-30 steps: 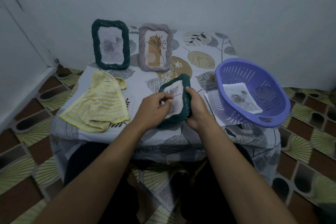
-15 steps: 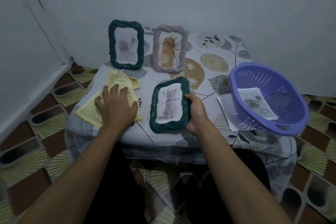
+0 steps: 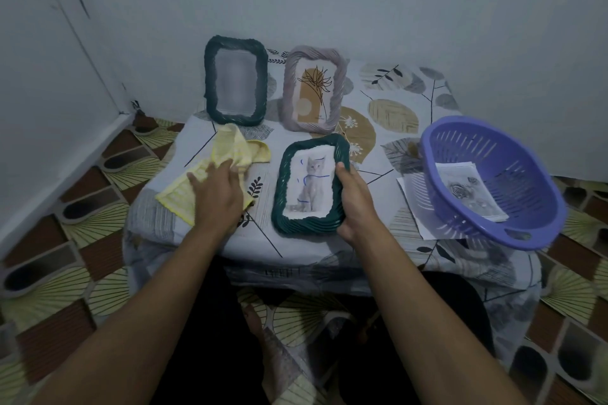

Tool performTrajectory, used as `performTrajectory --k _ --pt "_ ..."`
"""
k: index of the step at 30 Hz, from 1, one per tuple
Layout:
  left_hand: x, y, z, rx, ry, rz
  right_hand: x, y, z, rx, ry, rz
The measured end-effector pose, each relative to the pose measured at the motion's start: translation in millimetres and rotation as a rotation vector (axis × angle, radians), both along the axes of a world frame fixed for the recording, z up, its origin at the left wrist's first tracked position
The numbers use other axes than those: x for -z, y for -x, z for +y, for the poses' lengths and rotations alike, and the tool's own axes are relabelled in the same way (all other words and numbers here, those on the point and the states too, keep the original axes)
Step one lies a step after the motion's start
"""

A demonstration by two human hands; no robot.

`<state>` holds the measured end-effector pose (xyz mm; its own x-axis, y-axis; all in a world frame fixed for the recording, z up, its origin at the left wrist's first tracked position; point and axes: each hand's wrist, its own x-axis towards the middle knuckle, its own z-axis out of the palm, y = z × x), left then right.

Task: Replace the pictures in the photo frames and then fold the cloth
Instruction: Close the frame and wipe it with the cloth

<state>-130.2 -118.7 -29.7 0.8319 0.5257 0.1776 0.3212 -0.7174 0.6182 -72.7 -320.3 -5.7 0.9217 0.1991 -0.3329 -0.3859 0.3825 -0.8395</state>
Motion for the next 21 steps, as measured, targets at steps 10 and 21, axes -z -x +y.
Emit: performTrajectory --k 10,21 --pt "-11 15 -92 0.650 -0.121 0.083 -7 14 4 0.042 0.056 -0.062" --pt "-20 -2 -97 0.600 -0.036 0.018 -23 21 -7 0.033 0.190 -0.250"
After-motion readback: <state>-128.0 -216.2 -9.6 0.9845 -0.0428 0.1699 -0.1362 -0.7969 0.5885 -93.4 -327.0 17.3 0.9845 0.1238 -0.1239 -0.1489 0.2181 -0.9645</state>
